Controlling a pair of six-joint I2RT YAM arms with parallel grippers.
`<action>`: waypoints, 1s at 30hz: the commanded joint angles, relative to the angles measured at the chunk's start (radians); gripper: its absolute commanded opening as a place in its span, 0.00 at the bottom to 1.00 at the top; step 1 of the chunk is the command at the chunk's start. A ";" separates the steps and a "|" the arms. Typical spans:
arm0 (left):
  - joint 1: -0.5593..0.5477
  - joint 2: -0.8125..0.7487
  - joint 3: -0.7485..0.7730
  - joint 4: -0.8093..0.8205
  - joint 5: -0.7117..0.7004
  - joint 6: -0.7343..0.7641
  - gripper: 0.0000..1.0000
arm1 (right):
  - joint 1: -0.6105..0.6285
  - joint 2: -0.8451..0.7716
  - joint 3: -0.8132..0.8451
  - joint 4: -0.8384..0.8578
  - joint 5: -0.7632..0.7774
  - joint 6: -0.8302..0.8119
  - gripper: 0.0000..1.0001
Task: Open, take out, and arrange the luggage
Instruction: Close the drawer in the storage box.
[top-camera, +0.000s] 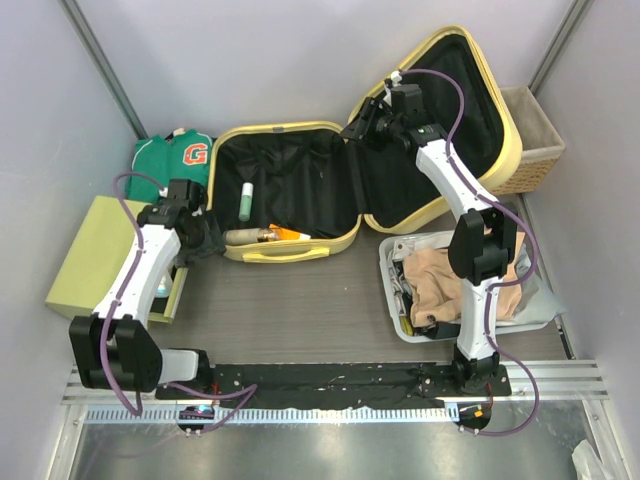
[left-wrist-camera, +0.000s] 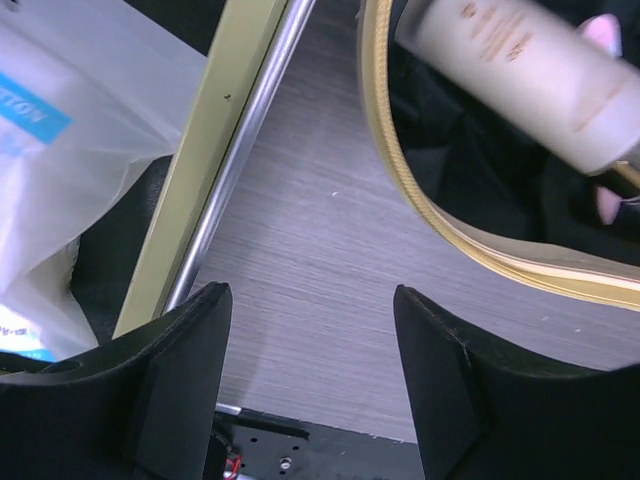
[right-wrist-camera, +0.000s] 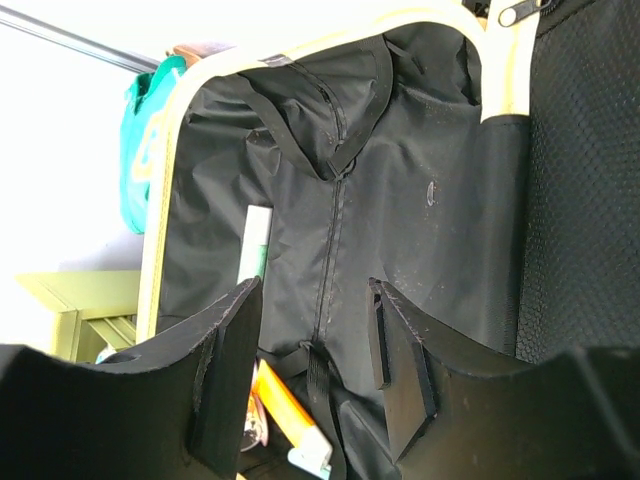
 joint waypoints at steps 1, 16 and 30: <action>-0.002 0.050 -0.021 0.031 -0.004 0.048 0.70 | -0.002 -0.056 0.001 0.056 -0.021 0.017 0.54; 0.035 0.081 -0.046 0.042 -0.240 0.010 0.74 | 0.000 -0.111 -0.068 0.065 0.007 -0.003 0.54; 0.132 0.092 -0.035 0.132 -0.353 0.145 0.79 | -0.002 -0.141 -0.088 0.064 0.007 0.000 0.54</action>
